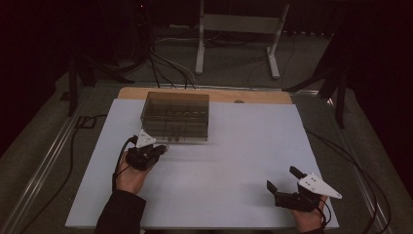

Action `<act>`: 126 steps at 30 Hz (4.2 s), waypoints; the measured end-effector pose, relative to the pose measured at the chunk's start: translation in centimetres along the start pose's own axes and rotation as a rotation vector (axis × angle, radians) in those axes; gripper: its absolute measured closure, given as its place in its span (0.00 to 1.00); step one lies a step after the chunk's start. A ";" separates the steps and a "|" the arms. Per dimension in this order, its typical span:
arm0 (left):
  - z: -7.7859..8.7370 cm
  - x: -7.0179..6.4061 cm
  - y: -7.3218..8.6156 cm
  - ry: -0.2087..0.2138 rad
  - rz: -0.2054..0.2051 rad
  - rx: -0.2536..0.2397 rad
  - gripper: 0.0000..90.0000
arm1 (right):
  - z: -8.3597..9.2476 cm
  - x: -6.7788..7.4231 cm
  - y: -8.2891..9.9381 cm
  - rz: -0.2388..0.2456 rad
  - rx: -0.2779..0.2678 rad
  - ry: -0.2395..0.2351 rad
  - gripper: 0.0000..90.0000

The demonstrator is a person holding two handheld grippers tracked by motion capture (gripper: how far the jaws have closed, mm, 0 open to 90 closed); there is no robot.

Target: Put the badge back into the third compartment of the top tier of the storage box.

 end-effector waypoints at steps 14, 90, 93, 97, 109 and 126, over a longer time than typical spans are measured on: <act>0.0 -0.4 -0.8 0.013 -0.012 -0.014 0.98 | 0.0 0.0 0.0 0.000 0.000 0.000 0.00; -1.3 -1.1 -5.1 0.001 -0.021 -0.088 0.98 | 0.0 -0.1 0.0 -0.002 0.000 0.000 0.00; -1.3 -1.1 -5.2 -0.002 -0.021 -0.090 0.98 | 0.0 0.0 0.0 -0.002 0.001 0.001 0.00; -1.4 -1.1 -5.4 -0.003 -0.020 -0.093 0.98 | 0.0 0.0 0.0 -0.002 0.001 0.001 0.00; -2.1 -1.3 -5.8 -0.004 -0.024 -0.088 0.98 | 0.0 0.0 0.0 0.000 0.003 -0.001 0.00; -3.2 -1.7 -6.4 -0.003 -0.023 -0.073 0.98 | -0.1 0.0 0.0 0.002 0.005 -0.001 0.00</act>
Point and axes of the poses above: each handheld gripper's, and its own axes: z roughly backward along the jaws, y roughly out of its underside, x roughly to its left, the point moved 1 cm from there along -z, roughly forward along the jaws, and after that the axes turned 5 degrees about -y, right-handed, at the moved point
